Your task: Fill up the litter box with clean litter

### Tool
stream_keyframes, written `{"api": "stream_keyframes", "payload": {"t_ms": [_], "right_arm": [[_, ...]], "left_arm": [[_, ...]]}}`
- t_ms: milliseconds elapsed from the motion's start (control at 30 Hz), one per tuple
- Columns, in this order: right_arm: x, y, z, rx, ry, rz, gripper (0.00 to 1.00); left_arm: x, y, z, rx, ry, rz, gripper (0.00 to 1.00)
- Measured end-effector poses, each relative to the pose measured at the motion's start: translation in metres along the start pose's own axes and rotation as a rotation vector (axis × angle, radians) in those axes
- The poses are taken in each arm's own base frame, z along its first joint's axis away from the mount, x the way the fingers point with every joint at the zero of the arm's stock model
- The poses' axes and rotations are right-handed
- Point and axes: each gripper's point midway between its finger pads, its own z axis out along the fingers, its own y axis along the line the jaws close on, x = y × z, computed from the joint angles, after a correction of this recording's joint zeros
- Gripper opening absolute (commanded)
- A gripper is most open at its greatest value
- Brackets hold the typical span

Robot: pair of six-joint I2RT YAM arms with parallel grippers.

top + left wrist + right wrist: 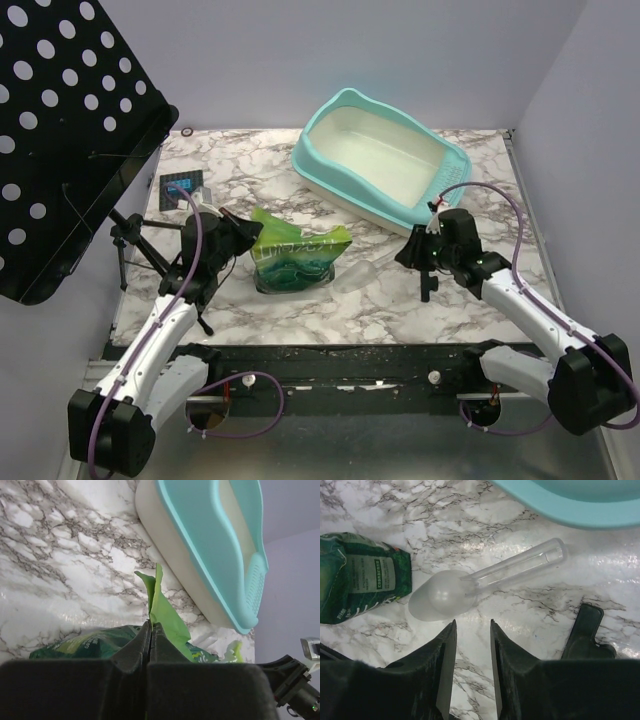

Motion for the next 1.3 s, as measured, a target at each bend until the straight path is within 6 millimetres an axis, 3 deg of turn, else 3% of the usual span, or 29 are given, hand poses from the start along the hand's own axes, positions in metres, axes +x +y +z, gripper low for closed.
{"api": "stream_keyframes", "payload": {"t_ms": [67,167,467,500,533,767,900,1033,1300], "right_arm": [[0.000,0.006,0.000,-0.016,0.003,-0.029,0.39],[-0.012,0.022,-0.003,-0.059,-0.024,-0.090,0.49],[-0.095,0.114,-0.005,-0.301,-0.208,-0.311,0.66],[-0.112,0.131,-0.003,-0.346,-0.231,-0.361,0.67],[-0.112,0.131,-0.003,-0.346,-0.231,-0.361,0.68],[-0.157,0.194,-0.016,-0.571,-0.301,-0.710,0.78],[-0.151,0.219,-0.031,-0.751,-0.304,-0.939,0.79],[-0.142,0.232,-0.031,-0.891,-0.258,-1.091,0.79],[-0.104,0.230,0.006,-1.066,-0.075,-1.131,0.78]], "left_arm": [[-0.003,-0.003,0.002,0.024,-0.020,0.020,0.00],[-0.009,-0.009,0.003,0.063,-0.051,0.060,0.00],[-0.015,-0.036,-0.006,0.320,-0.175,0.182,0.00],[-0.016,-0.041,-0.009,0.363,-0.188,0.200,0.00],[-0.015,-0.044,-0.011,0.392,-0.197,0.211,0.00],[-0.006,-0.078,-0.025,0.624,-0.181,0.311,0.00],[0.000,-0.094,-0.036,0.725,-0.160,0.369,0.00],[0.005,-0.100,-0.045,0.779,-0.155,0.406,0.00],[0.010,-0.109,-0.061,0.868,-0.162,0.453,0.00]]}}
